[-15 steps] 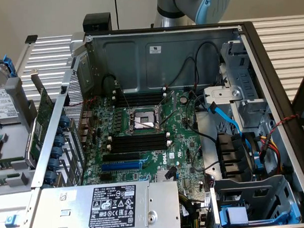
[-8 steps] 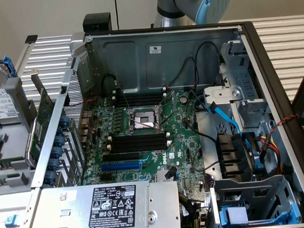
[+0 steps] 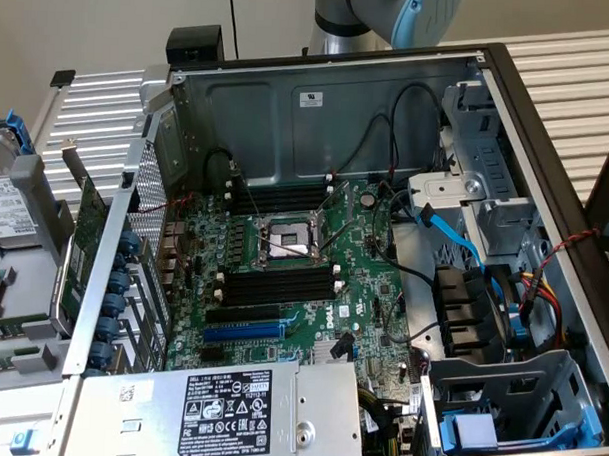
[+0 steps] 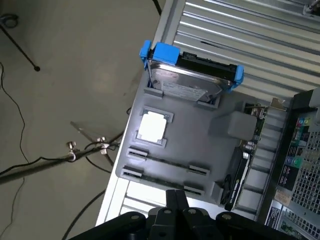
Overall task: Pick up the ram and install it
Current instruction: 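Pick up the ram and move it above insertion slot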
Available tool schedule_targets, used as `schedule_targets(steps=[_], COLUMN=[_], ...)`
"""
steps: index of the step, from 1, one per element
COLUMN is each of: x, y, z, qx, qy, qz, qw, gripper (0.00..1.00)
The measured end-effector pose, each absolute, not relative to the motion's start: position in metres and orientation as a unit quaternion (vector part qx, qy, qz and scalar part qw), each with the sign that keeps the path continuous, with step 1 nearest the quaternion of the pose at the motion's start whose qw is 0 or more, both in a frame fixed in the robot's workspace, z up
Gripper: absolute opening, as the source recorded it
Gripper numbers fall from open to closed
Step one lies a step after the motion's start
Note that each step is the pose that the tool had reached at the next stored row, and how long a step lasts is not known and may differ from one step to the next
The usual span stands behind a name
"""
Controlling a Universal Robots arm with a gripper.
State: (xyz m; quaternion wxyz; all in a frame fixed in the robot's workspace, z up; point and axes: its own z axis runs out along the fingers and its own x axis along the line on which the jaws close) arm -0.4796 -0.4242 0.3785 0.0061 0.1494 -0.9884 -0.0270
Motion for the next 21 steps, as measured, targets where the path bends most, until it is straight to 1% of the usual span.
schedule_targets(steps=[21], x=[-0.4796], y=[-0.4242], z=[0.3786], qx=[0.334], qy=[-0.942], qz=[-0.025], qw=[0.011], gripper=[0.11])
